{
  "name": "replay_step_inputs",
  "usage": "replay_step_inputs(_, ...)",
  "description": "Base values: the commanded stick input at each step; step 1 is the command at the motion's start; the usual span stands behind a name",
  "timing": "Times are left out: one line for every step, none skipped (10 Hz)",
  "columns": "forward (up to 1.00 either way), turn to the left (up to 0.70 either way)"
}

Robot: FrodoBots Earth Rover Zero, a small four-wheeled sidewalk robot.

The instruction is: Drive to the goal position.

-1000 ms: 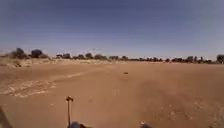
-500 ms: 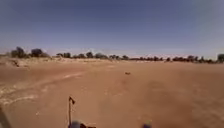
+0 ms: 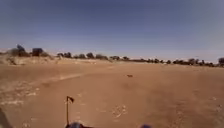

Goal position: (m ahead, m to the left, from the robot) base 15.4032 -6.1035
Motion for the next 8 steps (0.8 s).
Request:
replay_step_inputs(0.70,0.00)
replay_step_inputs(0.70,0.00)
replay_step_inputs(0.70,0.00)
replay_step_inputs(0.70,0.00)
replay_step_inputs(0.70,0.00)
replay_step_inputs(0.70,0.00)
replay_step_inputs(0.70,0.00)
replay_step_inputs(0.70,0.00)
